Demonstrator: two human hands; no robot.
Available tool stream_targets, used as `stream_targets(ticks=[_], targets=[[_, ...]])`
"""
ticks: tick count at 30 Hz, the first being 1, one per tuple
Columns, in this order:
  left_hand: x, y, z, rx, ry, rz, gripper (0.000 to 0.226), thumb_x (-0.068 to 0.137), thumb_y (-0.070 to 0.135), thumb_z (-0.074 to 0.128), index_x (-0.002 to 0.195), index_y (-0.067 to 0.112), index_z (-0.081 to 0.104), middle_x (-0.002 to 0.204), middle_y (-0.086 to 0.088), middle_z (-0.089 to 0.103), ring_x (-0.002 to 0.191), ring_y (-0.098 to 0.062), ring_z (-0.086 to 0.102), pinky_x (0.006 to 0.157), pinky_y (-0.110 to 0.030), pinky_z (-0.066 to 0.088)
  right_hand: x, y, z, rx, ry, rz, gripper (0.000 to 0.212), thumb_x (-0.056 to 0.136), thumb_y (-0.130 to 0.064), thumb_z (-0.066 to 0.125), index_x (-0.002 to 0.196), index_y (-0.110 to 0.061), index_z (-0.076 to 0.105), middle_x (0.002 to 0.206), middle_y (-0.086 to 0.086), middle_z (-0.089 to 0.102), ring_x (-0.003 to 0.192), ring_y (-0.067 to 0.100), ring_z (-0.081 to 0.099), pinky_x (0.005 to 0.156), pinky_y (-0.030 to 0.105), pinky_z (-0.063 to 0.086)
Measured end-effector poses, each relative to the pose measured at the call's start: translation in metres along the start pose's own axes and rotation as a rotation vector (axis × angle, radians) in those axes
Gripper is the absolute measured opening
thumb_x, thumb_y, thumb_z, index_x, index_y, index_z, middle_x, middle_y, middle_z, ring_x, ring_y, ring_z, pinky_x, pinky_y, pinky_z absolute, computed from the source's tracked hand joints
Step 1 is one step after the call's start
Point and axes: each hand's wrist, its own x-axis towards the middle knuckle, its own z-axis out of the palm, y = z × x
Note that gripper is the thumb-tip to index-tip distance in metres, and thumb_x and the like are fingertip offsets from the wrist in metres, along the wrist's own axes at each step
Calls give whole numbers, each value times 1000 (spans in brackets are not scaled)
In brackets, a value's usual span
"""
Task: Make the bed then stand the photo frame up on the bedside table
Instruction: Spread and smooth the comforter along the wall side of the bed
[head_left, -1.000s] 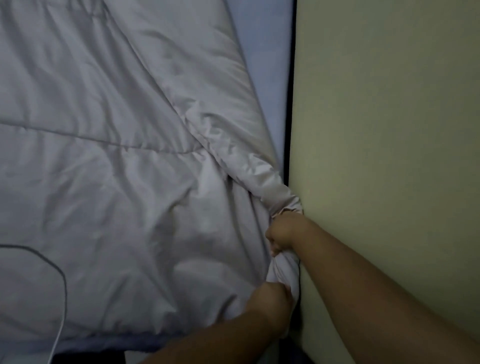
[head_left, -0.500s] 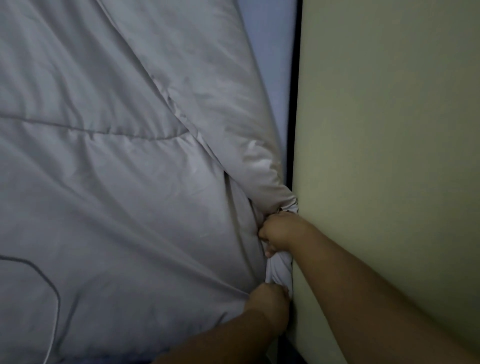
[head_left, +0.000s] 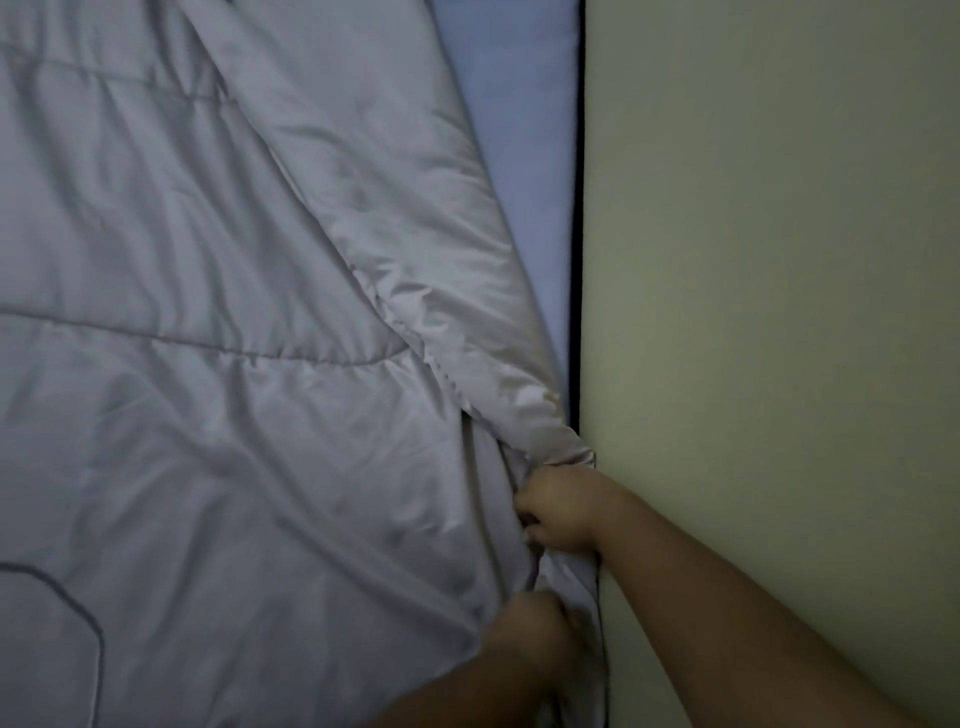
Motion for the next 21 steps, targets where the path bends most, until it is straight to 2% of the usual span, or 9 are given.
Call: stream_targets(ticks=[2,4,7,9,11,13,16,19,21], targets=[[6,-4,-25,-23,247,93,35,96,36,37,99,13,63,101,-12,65,95,-27,63,81,-31,50,5,-1,-20,-2,246,-51,20,82,-25,55,86,-7,64,92,17,66,84,33,62,69,35,53],[17,-11,-62,-63,583,189,48,89,40,31,98,8,65,99,-15,67,90,-32,63,81,-38,51,19,-2,-39,70,490,-60,20,79,-25,49,78,-12,64,82,12,67,75,30,64,61,37,56],[43,-24,-111,-16,910,158,32,77,24,49,90,2,70,84,-18,68,76,-38,63,70,-40,49,50,-6,-65,203,724,-10,26,83,-18,51,99,-8,69,103,17,67,93,33,65,79,44,56],[61,-37,-137,156,972,111,28,67,19,60,88,4,72,84,-13,71,79,-35,66,76,-37,48,74,-8,-81,193,708,-9,35,89,-19,52,121,-10,62,131,17,56,120,35,53,102,45,44],[73,-49,-154,216,959,85,34,70,23,54,94,7,72,100,-12,72,94,-34,66,86,-38,48,93,-1,-90,71,593,23,41,98,-25,40,138,-26,46,155,3,30,142,28,23,117,39,17],[79,-57,-160,177,998,84,41,77,25,40,103,10,69,115,-12,67,104,-34,62,93,-37,43,105,17,-84,-117,539,133,43,99,-24,33,140,-28,42,158,-5,22,145,29,14,118,41,10],[84,-59,-169,191,1079,88,44,83,26,40,120,15,60,134,-10,56,122,-33,52,107,-37,31,94,59,-81,-117,708,551,51,87,-15,29,131,-12,56,144,7,47,133,38,42,109,50,33],[91,-59,-189,180,1010,82,52,92,33,40,142,19,40,153,-6,34,142,-31,28,118,-39,16,83,94,-87,-66,597,841,51,97,-13,17,146,0,26,157,15,18,145,39,9,117,51,4],[99,-54,-204,212,982,100,55,96,35,38,148,22,28,159,-2,21,148,-28,12,120,-39,5,90,100,-102,-80,616,851,50,99,-15,16,146,1,22,158,19,11,145,39,3,117,50,-4]])
